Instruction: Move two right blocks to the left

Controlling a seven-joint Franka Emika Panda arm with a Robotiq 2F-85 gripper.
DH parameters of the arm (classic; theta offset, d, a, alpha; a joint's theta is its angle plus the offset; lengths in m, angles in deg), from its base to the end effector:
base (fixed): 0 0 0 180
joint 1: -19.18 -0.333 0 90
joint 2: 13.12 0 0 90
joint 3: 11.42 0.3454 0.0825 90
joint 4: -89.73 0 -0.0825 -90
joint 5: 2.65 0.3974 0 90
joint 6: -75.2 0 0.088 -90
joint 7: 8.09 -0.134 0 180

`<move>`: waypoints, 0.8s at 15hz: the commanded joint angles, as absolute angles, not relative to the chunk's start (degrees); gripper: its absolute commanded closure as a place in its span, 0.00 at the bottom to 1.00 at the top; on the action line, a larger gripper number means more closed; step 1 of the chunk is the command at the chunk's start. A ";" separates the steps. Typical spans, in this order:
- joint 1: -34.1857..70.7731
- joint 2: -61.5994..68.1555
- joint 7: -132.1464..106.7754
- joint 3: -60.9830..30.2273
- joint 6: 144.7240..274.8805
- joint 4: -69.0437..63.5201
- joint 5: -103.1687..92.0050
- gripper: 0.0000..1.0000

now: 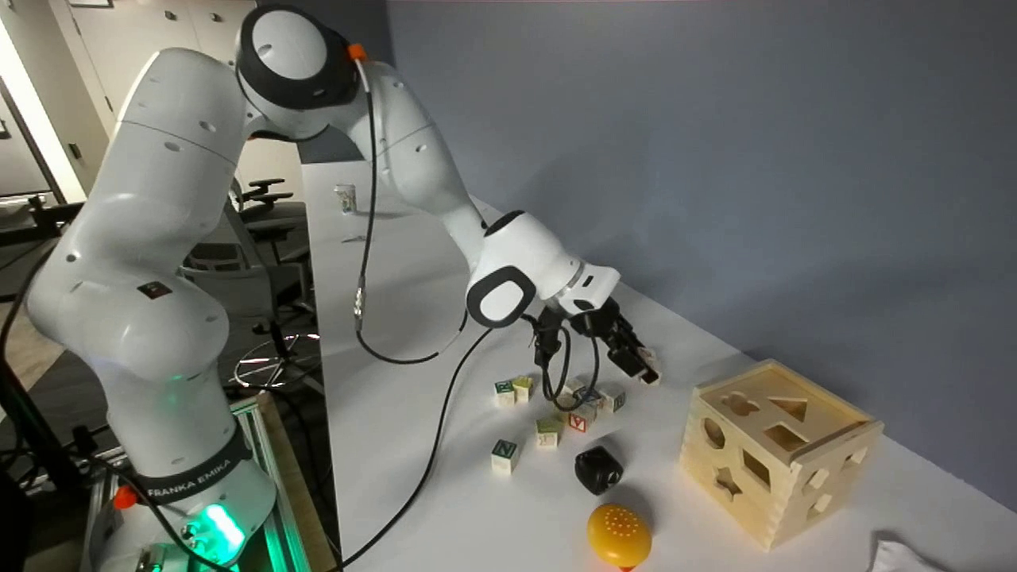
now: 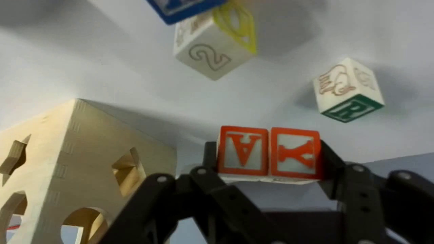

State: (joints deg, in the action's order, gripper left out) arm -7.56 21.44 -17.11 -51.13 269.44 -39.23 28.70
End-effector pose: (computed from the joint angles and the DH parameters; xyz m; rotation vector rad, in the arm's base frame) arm 0.5829 -0.1822 0.2375 2.4821 -0.9691 1.0223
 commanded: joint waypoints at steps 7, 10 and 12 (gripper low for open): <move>-9.27 2.63 -17.46 -51.64 229.45 -33.50 15.70 0.56; 1.02 2.88 -14.70 -38.88 219.40 -28.45 17.87 0.56; 9.38 4.03 -13.15 -29.66 212.26 -24.87 19.56 0.56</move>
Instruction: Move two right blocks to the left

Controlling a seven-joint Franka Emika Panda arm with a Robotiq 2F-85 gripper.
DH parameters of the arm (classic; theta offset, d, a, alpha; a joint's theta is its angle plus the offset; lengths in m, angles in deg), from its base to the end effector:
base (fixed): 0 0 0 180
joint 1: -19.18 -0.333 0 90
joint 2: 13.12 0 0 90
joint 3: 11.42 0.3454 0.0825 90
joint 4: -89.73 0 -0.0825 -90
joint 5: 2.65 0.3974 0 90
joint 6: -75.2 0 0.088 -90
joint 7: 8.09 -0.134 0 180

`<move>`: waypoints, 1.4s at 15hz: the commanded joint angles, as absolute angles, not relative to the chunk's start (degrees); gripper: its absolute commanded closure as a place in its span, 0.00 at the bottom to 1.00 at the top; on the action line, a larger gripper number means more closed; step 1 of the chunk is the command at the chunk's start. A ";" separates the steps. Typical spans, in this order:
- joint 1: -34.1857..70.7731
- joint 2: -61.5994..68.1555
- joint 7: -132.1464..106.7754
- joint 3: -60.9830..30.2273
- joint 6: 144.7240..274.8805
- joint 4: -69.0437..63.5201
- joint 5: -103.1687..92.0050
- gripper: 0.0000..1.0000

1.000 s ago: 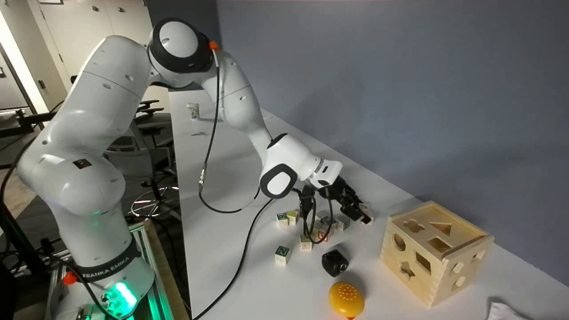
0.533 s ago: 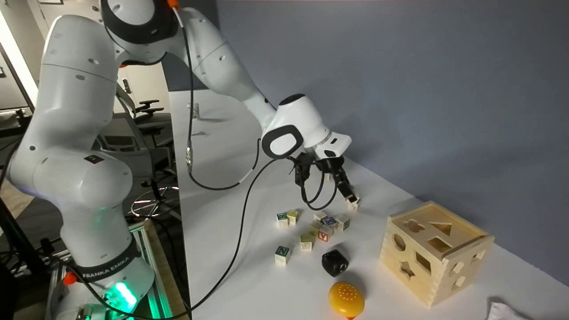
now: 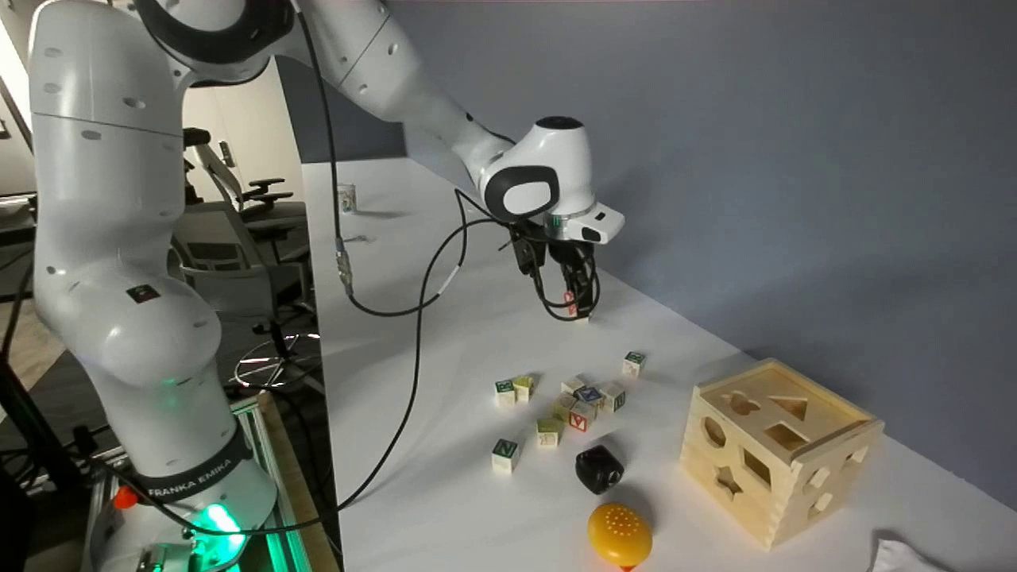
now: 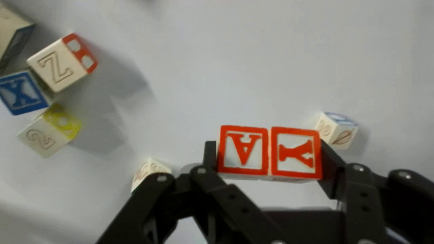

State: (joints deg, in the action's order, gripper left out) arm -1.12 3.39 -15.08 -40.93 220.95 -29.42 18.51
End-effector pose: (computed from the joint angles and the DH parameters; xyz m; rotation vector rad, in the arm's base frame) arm 0.6186 -0.0899 0.3201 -2.9176 0.7957 -0.3474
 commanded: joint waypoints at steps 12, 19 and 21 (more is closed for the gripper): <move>27.67 19.60 -15.51 -17.46 170.73 -5.27 18.75 0.56; 27.93 26.18 -18.29 -17.61 169.60 0.95 18.33 0.56; 27.40 27.55 -19.59 -17.86 169.72 2.30 17.23 0.56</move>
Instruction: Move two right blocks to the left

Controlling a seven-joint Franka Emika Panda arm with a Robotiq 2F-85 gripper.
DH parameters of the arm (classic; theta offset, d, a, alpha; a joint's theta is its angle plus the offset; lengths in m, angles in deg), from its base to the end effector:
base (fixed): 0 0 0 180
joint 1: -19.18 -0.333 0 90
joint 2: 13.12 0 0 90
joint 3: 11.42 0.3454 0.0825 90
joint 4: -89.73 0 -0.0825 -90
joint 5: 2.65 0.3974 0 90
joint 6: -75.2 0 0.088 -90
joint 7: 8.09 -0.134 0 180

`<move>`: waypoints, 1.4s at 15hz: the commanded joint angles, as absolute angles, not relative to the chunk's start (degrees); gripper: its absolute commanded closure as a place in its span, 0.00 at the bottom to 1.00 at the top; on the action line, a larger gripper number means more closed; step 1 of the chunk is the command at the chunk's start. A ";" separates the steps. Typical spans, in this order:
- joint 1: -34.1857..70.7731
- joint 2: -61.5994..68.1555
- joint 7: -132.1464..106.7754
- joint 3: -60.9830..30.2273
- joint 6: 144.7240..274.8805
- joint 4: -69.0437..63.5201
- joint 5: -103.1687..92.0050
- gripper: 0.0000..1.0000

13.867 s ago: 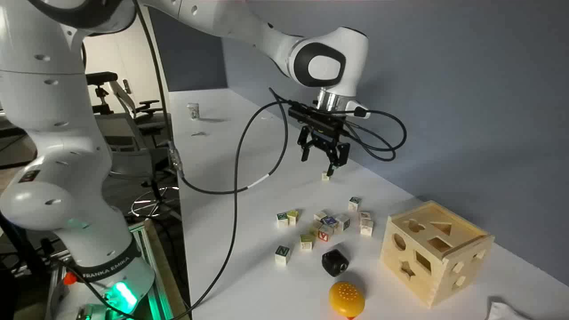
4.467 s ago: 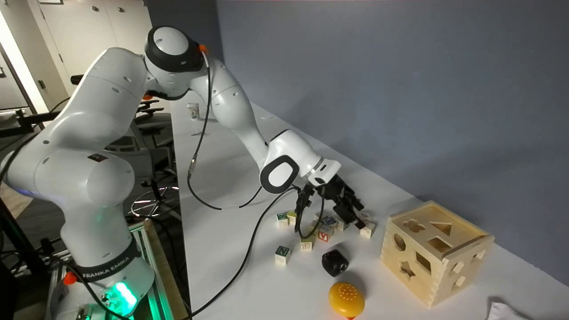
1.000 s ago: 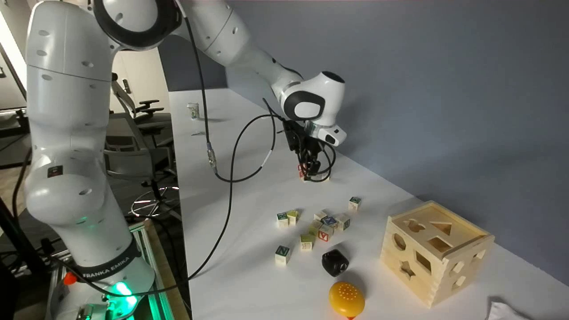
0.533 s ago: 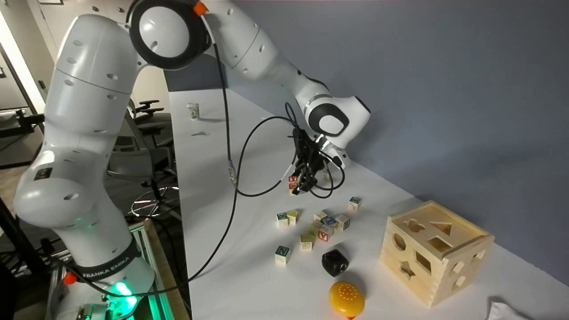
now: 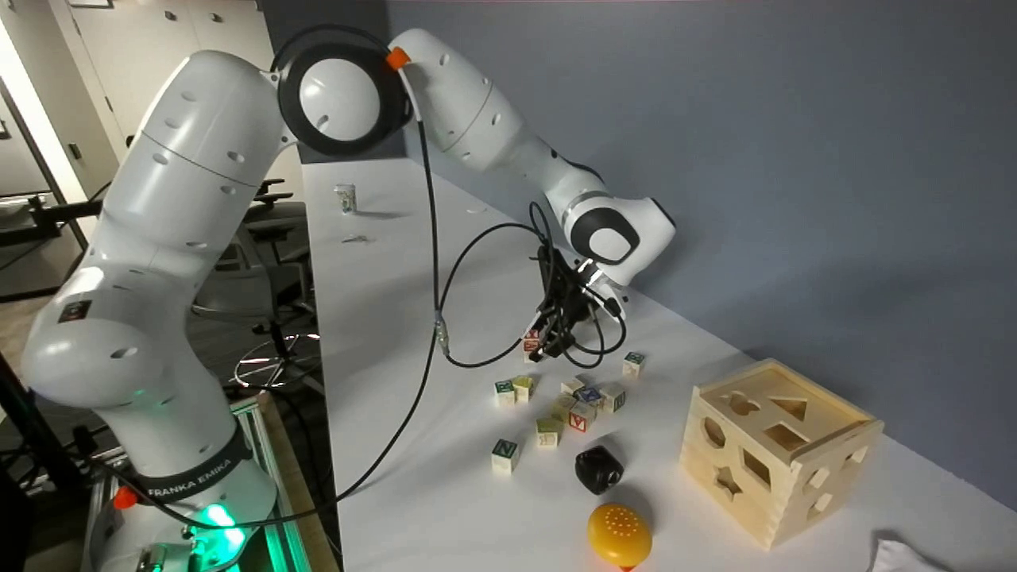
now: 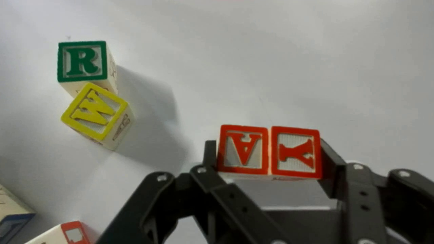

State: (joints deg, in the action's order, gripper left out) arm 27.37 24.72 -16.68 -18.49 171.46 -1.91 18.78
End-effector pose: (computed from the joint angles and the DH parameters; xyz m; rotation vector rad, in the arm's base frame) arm 0.6324 -0.1180 0.2118 -2.6283 0.7615 0.7759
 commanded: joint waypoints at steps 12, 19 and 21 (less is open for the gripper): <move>24.00 22.39 -16.69 -16.80 175.60 -1.00 12.32 0.00; 16.22 6.76 -21.41 -17.76 187.36 -15.46 -4.77 0.00; 15.18 2.61 -22.74 -17.63 191.30 -19.66 -10.35 0.00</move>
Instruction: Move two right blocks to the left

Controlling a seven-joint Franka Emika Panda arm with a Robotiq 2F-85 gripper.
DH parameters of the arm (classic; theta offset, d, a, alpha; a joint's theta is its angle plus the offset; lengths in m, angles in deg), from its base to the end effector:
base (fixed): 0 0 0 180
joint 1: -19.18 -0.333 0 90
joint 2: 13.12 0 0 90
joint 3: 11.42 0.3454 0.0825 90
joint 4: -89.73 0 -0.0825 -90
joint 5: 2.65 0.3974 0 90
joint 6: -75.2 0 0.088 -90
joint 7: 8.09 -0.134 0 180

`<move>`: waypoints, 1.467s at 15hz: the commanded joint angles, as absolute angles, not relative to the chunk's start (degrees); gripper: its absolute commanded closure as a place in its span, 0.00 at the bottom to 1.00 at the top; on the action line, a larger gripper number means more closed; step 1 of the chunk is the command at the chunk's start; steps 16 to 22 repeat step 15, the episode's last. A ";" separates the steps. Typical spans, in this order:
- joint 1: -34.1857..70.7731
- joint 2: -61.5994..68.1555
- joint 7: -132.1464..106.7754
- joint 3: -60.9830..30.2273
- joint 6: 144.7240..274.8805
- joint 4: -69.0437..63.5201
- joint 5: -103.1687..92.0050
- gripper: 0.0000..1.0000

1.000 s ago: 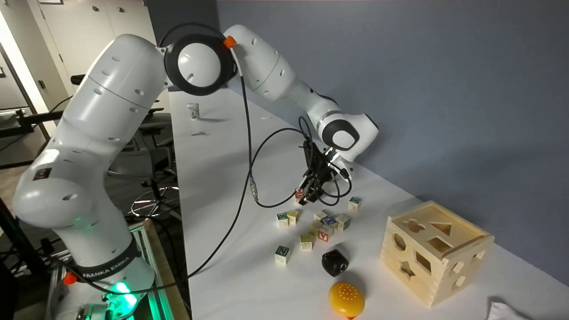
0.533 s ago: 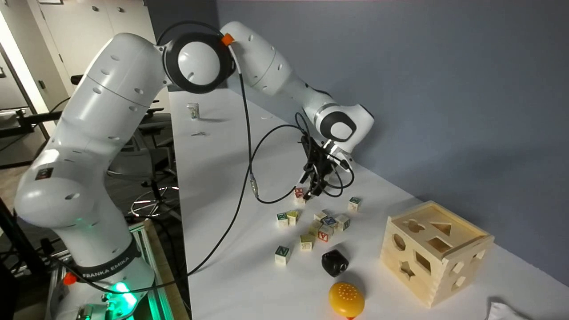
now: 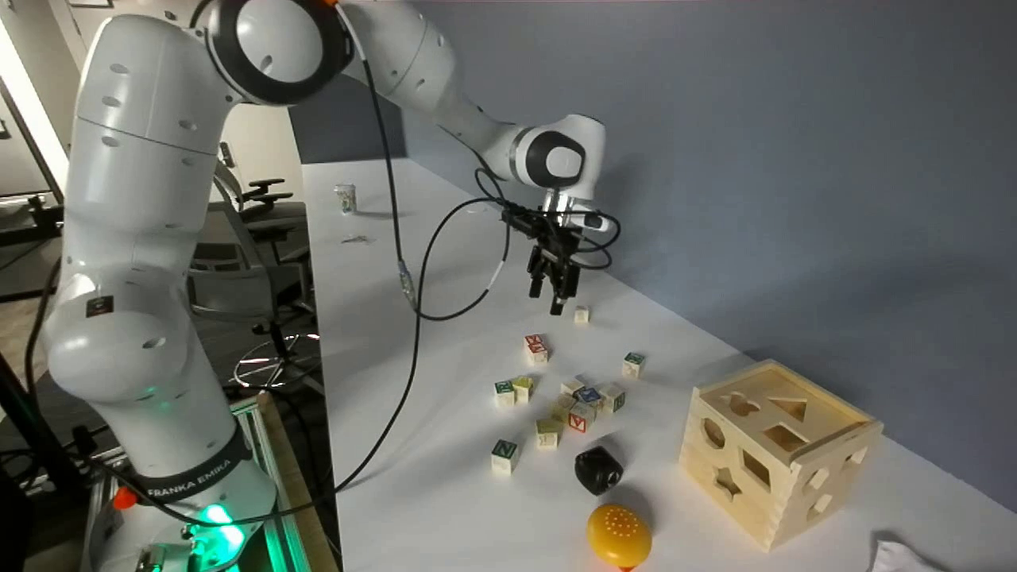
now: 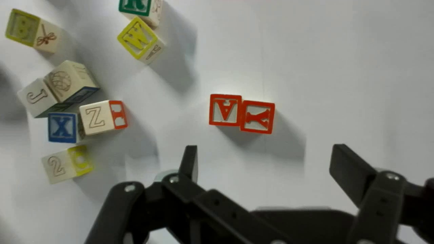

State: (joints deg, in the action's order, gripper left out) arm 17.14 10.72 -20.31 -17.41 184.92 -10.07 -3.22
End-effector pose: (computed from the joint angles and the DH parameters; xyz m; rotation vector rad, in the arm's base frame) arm 0.6436 -0.0405 0.3142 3.0225 -0.4167 -0.3625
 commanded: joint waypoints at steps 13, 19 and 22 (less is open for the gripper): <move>20.79 -12.25 -27.01 -16.67 205.23 -32.57 -11.75 0.00; 20.98 -12.84 -26.95 -16.64 205.23 -33.14 -11.40 0.00; 20.98 -12.84 -26.95 -16.64 205.23 -33.14 -11.40 0.00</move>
